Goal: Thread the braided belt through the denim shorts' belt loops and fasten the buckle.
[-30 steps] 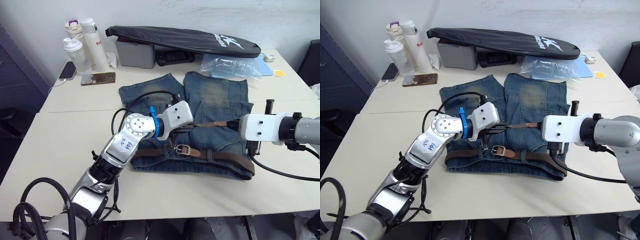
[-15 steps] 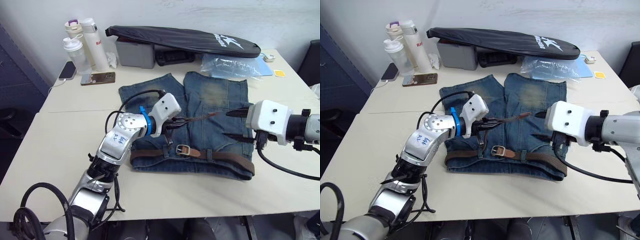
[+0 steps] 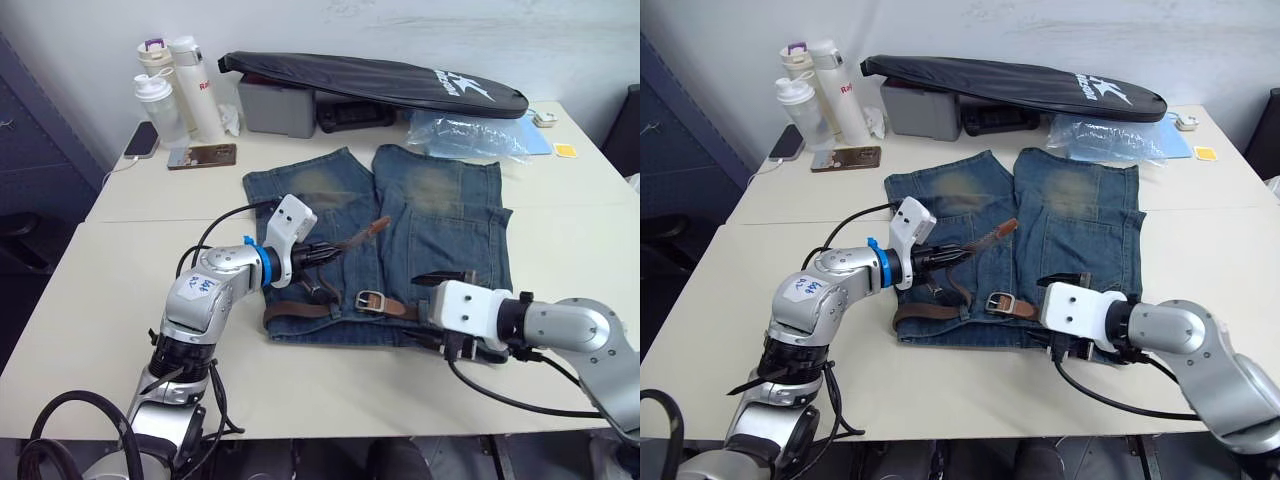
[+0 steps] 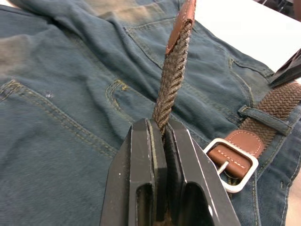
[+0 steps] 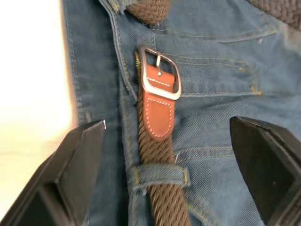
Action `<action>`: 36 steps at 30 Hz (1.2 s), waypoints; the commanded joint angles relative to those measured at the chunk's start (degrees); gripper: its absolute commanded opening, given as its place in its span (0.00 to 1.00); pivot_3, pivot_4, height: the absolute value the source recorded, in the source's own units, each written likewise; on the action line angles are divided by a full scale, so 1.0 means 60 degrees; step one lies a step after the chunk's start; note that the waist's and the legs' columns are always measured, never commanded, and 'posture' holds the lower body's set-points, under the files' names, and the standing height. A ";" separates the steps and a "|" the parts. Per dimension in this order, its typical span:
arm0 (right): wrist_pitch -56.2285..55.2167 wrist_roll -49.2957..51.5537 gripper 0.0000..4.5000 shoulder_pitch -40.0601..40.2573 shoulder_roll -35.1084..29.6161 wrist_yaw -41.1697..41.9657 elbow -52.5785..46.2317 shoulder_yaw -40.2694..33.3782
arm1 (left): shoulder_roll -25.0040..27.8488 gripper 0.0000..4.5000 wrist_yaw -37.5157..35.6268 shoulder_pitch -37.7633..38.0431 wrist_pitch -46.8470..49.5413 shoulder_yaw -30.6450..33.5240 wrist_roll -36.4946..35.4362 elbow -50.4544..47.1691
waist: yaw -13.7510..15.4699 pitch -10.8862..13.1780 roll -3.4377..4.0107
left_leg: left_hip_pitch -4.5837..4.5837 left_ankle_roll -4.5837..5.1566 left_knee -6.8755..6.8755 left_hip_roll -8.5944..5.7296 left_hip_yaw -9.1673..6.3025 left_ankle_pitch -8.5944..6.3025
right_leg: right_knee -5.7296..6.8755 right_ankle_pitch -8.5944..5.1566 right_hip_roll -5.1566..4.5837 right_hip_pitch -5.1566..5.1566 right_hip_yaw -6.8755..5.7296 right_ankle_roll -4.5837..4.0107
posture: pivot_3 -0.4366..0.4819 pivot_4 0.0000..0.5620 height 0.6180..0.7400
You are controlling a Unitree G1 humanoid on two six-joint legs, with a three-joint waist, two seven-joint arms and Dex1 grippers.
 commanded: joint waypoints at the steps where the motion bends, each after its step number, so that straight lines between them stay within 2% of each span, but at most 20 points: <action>1: -0.0956 -0.1175 0.98 0.0112 0.0136 -0.0617 0.0144 0.0296 | 0.0074 0.00 0.0039 -0.0376 -0.0360 -0.0161 0.0068 0.0059 | 0.0022 -0.0001 0.0002 | 0.0001 0.0000 0.0001 -0.0001 0.0000 0.0000 | 0.0002 0.0000 0.0001 0.0000 0.0000 0.0000 | 0.48 0.27 0.22; 4: -0.1426 -0.1657 0.98 0.0238 0.0223 -0.0706 0.0330 0.0508 | 0.0220 0.00 -0.0041 -0.0415 -0.0540 -0.0391 0.0174 0.0131 | 0.0059 -0.0001 0.0002 | 0.0001 -0.0001 -0.0001 0.0000 0.0002 0.0000 | 0.0003 0.0000 0.0003 -0.0003 0.0001 0.0000 | 0.48 0.27 0.22; 11: -0.1262 -0.1438 0.98 0.0308 0.0519 -0.0262 0.0041 0.0322 | 0.0659 0.00 -0.0209 -0.0569 -0.1024 -0.0547 0.0350 0.0611 | 0.0029 -0.0002 0.0003 | 0.0002 -0.0003 0.0001 0.0007 0.0002 -0.0001 | 0.0006 -0.0001 0.0013 -0.0004 0.0002 -0.0001 | 0.48 0.27 0.22; 20: -0.1648 -0.2411 0.98 0.0561 0.0457 -0.0288 0.0374 0.0518 | 0.0587 0.00 -0.0230 -0.0670 -0.1281 -0.0705 0.0349 0.0827 | 0.0109 -0.0001 0.0002 | -0.0001 -0.0003 0.0000 0.0006 0.0003 -0.0002 | 0.0006 -0.0001 0.0012 -0.0007 0.0001 -0.0001 | 0.48 0.27 0.22; 36: -0.1910 -0.2968 0.98 0.0336 0.1497 -0.0880 0.0974 0.0539 | 0.0532 0.00 -0.0217 -0.0585 -0.1416 -0.0740 0.0377 0.0894 | 0.0121 -0.0002 0.0003 | -0.0003 -0.0004 0.0000 0.0006 0.0003 -0.0002 | 0.0008 -0.0001 0.0012 -0.0010 0.0002 -0.0001 | 0.48 0.27 0.22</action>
